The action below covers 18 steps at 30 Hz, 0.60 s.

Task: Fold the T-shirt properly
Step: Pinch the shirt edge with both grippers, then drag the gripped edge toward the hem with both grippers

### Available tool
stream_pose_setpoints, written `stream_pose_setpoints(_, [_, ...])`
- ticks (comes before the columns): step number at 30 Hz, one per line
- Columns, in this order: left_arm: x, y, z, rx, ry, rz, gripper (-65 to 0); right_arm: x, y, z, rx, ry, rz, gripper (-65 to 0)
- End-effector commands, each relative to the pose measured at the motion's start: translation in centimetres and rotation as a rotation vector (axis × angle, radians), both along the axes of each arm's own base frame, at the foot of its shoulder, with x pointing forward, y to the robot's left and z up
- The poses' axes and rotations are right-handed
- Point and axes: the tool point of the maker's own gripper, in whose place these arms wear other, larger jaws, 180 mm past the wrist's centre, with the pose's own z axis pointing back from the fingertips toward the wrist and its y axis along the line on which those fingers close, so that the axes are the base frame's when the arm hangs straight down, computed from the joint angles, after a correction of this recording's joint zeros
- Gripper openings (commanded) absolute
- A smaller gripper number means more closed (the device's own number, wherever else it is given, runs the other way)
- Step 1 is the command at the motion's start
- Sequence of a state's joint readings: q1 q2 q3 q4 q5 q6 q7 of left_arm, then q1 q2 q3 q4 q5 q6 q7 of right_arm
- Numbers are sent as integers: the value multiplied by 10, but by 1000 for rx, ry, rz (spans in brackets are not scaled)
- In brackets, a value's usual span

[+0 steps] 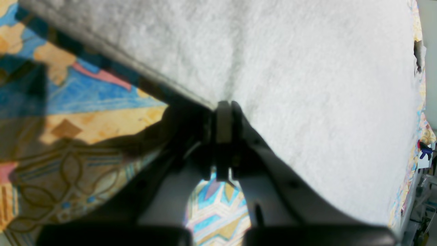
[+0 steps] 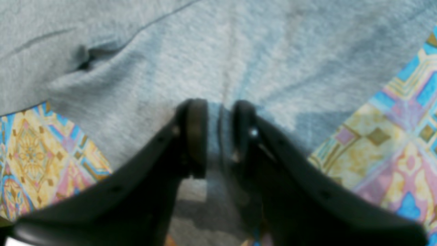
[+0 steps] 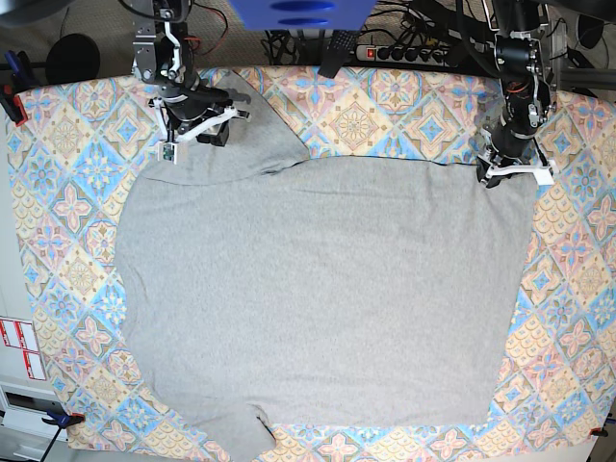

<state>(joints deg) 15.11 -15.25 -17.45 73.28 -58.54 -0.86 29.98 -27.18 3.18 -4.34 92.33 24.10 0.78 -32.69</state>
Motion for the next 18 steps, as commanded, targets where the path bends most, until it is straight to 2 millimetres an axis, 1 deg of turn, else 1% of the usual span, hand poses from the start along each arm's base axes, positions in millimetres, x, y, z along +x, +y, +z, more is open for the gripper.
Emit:
stream_pose_setpoints(1, [-3, 3, -1, 10, 21, -11, -650, -3, 2, 0, 9, 9, 6, -570])
stream_pose_setpoints(4, [-6, 3, -2, 10, 27, -11, -650, -3, 1, 0, 9, 8, 5, -649])
stream_pose_setpoints(7, [-11, 2, -3, 12, 36, -14, -650, -5, 0, 0, 5, 9, 1, -645])
stream_pose_setpoints(9, [-12, 2, -3, 12, 37, -14, -650, -2, -12, 2, -10, 1, -27, -646])
stream_pose_setpoints(10, [-13, 5, -3, 19, 39, -16, -650, 0, -20, 6, -18, -10, -50, -646])
stream_pose_setpoints(11, [-19, 10, -4, 30, 52, -19, -650, 1, -26, 9, -26, -16, -64, -646])
stream_pose_setpoints(14, [-27, 15, -5, 38, 68, -21, -650, -3, -41, 20, -50, -34, -91, -646])
stream_pose_setpoints(16, [-29, 16, -6, 39, 74, -21, -650, -2, -48, 31, -65, -61, -99, -646])
stream_pose_setpoints(18, [-41, 21, -8, 53, 97, -29, -650, -6, -51, 40, -73, -75, -98, -646])
